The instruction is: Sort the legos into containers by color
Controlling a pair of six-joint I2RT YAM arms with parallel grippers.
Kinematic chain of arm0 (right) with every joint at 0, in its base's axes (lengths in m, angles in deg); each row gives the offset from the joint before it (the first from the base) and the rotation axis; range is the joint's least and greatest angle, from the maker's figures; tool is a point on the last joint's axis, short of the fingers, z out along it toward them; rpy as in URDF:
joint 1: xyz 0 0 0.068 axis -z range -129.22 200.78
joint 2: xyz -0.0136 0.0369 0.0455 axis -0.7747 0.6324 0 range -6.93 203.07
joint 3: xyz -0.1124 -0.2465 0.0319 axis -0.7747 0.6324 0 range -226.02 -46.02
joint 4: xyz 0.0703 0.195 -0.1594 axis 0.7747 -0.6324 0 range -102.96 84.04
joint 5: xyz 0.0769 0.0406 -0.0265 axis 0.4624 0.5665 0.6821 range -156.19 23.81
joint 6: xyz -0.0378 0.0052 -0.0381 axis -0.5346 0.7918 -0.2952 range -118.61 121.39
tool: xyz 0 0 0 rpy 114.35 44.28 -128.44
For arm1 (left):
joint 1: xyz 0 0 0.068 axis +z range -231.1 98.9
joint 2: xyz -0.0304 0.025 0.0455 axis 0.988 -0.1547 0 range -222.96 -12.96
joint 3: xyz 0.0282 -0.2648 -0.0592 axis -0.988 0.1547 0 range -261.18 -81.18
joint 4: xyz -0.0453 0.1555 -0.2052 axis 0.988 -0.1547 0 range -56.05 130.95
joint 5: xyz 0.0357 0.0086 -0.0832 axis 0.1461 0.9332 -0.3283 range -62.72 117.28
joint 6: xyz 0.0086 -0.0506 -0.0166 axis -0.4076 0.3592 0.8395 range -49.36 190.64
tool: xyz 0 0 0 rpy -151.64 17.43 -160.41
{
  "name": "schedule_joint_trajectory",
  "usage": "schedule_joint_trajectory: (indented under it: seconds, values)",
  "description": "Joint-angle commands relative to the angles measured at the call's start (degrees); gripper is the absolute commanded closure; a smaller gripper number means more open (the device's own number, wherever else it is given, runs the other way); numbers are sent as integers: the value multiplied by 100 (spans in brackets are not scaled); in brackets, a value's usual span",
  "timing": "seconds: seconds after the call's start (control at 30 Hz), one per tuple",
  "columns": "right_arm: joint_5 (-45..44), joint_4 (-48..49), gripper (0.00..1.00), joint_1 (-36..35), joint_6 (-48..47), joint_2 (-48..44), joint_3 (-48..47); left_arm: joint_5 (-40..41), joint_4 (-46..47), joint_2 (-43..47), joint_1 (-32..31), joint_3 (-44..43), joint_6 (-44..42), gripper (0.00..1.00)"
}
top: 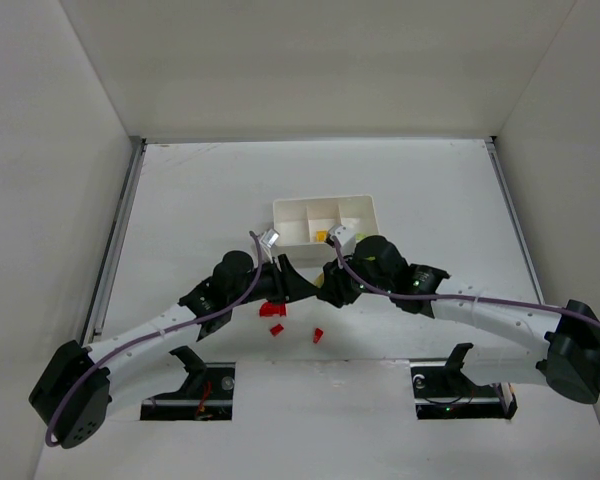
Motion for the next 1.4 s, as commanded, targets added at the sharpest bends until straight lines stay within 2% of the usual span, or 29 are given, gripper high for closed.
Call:
schedule_joint_trajectory:
  seconds: [0.0,0.37,1.1,1.37]
  values:
    - [118,469,68,8,75,-81,-20,-55,420,110,38,-55,55,65]
    - [136,627,69,35,110,-160,139,85,420,286,257,-90,-15,73]
    - [74,662,72,26,172,-275,244,709,429,629,459,-29,-68,77]
    - [-303,540,71,26,215,-424,297,972,595,59,486,-493,-252,77]
